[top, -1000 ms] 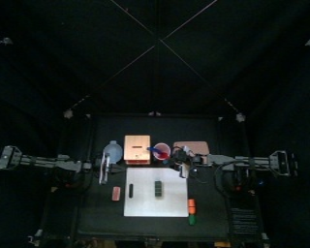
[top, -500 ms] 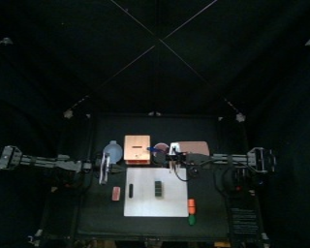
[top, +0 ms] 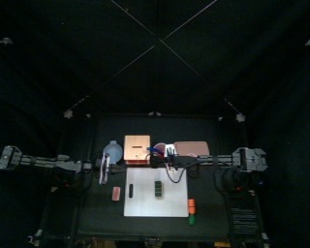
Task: Cut the sushi into 4 pieces with the knife
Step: Pick up the knife at its handle with right hand
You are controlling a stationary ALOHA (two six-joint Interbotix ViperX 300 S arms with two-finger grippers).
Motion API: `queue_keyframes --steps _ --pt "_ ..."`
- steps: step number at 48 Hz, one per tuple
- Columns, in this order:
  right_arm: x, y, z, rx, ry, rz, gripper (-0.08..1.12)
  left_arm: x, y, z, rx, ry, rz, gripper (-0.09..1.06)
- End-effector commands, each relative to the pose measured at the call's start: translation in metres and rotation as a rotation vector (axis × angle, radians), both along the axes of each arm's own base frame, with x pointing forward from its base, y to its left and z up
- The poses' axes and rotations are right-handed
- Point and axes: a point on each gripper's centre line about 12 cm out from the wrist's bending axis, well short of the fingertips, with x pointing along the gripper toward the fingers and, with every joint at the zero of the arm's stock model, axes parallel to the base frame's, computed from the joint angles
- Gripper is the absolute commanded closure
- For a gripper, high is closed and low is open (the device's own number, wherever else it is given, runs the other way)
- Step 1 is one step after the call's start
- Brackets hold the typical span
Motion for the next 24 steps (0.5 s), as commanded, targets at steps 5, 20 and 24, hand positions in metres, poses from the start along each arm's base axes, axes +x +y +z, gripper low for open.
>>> queue_keyframes --steps 5,20,24 --pt "0.004 -0.003 0.018 -0.013 -0.048 0.002 0.43 0.002 0.001 0.006 -0.003 -0.021 0.005 0.97" --pt "0.013 -0.004 0.034 -0.023 -0.079 0.009 0.80 0.002 0.001 0.005 0.000 -0.018 0.006 0.97" --pt "0.012 -0.005 0.052 -0.031 -0.106 -0.001 0.86 0.001 0.001 0.004 0.001 -0.015 0.004 0.96"
